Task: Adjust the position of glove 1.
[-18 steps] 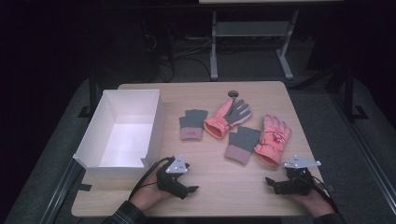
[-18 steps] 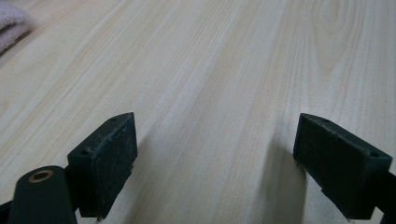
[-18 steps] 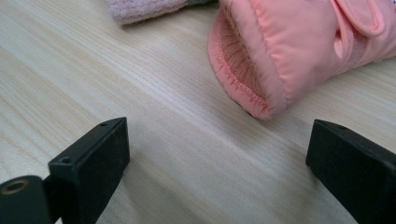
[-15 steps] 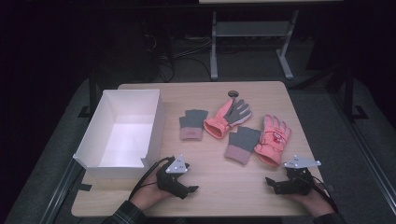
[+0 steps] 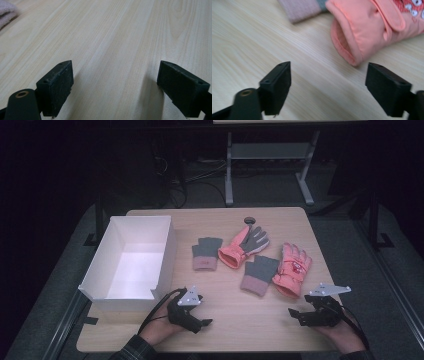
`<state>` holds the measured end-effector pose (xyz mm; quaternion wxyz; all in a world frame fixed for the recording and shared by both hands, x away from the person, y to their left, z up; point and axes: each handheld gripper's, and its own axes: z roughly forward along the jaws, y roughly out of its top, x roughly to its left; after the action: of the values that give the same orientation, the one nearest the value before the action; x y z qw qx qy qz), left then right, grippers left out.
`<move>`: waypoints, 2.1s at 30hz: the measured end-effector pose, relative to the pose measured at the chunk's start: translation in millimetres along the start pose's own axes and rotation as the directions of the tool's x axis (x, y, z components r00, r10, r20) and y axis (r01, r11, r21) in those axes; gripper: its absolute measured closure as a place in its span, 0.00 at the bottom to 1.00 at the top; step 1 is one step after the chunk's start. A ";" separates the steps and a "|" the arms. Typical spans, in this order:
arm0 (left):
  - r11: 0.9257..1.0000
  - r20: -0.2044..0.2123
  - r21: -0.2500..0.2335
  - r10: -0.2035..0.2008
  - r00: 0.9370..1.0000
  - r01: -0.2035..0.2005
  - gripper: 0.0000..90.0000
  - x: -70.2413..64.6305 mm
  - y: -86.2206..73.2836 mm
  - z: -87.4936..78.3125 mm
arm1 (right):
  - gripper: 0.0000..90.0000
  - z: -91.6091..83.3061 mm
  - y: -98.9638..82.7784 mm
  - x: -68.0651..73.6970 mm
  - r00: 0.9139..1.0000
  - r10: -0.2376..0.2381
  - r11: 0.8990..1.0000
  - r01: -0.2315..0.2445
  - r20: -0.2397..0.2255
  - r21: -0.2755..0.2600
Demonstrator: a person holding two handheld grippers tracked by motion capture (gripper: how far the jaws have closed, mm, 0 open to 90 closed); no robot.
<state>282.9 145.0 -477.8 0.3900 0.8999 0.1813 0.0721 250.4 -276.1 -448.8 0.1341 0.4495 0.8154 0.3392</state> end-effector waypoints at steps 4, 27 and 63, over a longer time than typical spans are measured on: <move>1.000 -0.002 0.007 0.009 1.000 -0.009 0.14 0.6 -0.1 -0.5 | 0.33 -4.6 5.4 0.2 1.000 0.001 1.000 -0.001 -0.026 -0.021; 1.000 -0.007 0.007 -0.001 1.000 0.001 0.14 -0.3 -0.6 -1.2 | 1.00 14.6 62.0 4.2 0.987 -0.104 0.987 0.086 -0.121 -0.139; 1.000 -0.005 0.017 0.006 1.000 -0.006 0.14 0.3 -0.2 -1.9 | 1.00 93.2 90.8 26.3 0.976 -0.166 0.986 0.165 -0.141 -0.019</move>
<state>282.6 146.5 -476.7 0.3815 0.9036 0.1803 0.0739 342.8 -180.9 -453.8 0.1051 0.3542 0.8563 0.3608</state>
